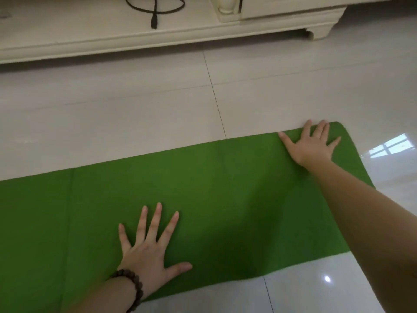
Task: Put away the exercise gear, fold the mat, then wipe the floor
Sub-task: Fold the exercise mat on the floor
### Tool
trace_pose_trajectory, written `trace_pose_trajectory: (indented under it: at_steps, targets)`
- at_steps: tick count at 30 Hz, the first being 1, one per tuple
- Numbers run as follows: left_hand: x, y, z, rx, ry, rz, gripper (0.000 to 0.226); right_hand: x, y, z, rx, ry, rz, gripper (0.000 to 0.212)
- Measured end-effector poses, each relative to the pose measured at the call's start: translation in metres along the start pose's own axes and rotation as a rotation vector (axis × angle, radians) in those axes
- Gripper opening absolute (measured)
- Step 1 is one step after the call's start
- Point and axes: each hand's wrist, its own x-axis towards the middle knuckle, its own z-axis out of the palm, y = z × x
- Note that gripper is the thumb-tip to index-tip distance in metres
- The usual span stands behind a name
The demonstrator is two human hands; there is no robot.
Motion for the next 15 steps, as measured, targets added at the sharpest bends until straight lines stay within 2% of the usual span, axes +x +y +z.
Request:
trace_pose_trajectory:
  at_steps: [1, 4, 5, 7, 9, 12, 13, 15]
  targets:
    - [0.001, -0.001, 0.0, 0.034, 0.038, 0.005, 0.113, -0.001, -0.004, 0.002, 0.004, -0.021, -0.001, 0.105]
    - [-0.001, -0.002, -0.002, 0.043, -0.073, -0.016, 0.108, -0.007, -0.024, -0.008, 0.056, -0.11, 0.102, 0.091]
    - [-0.002, -0.002, -0.002, 0.033, -0.084, -0.016, 0.108, -0.014, -0.038, -0.013, 0.085, -0.084, 0.091, 0.085]
    - [-0.002, -0.003, -0.002, 0.006, -0.11, -0.007, 0.108, -0.041, -0.078, -0.014, 0.108, 0.054, -0.067, 0.074]
    - [-0.003, -0.004, -0.005, -0.014, -0.122, 0.037, 0.108, -0.096, -0.134, 0.001, 0.102, 0.129, -0.319, 0.067]
    - [-0.012, -0.017, -0.013, -0.157, -0.054, 0.13, 0.098, -0.188, -0.218, 0.042, 0.048, 0.055, -0.68, 0.063]
    - [-0.016, -0.028, -0.014, -0.211, 0.018, 0.145, 0.092, -0.208, -0.239, 0.054, 0.014, 0.017, -0.741, 0.063]
    - [-0.026, -0.061, -0.012, -0.246, 0.17, 0.108, 0.08, -0.225, -0.264, 0.072, -0.06, -0.014, -0.745, 0.065]
